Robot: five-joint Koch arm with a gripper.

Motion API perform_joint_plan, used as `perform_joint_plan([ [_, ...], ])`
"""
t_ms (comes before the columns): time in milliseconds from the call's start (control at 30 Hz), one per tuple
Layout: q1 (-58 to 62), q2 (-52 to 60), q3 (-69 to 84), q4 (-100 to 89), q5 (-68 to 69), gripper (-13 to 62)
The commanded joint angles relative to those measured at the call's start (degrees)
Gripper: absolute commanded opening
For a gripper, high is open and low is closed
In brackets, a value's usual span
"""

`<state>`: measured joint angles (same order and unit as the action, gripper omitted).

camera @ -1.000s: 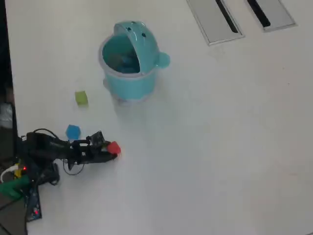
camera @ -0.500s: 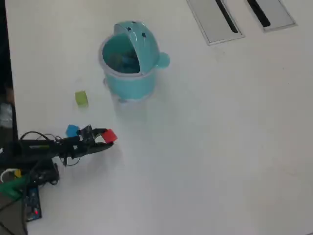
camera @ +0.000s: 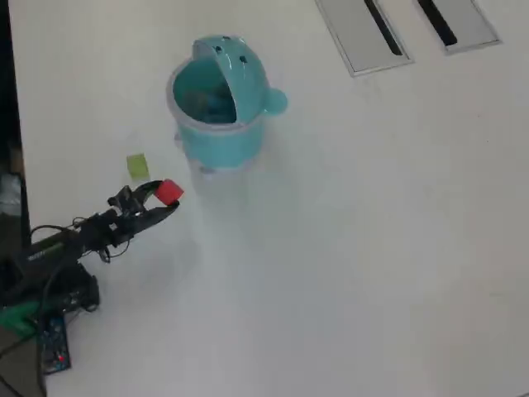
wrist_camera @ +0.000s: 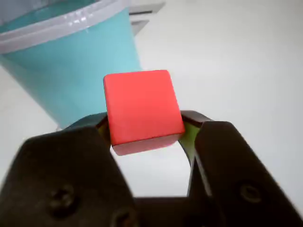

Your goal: Grasp RGB lego blocks and put them in the bin one by one.

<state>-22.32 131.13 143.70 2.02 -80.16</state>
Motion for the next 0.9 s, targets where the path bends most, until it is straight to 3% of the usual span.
perform_joint_plan([
  [0, -0.9, 3.6, -7.8, -0.5, -0.5, 13.3],
  [267, -10.5, -1.8, -19.4, -8.6, -8.5, 13.3],
  [633, -13.5, -13.3, -24.3, -23.6, -9.6, 13.3],
  [867, -17.7, -22.3, -38.1, -15.9, -9.4, 12.4],
])
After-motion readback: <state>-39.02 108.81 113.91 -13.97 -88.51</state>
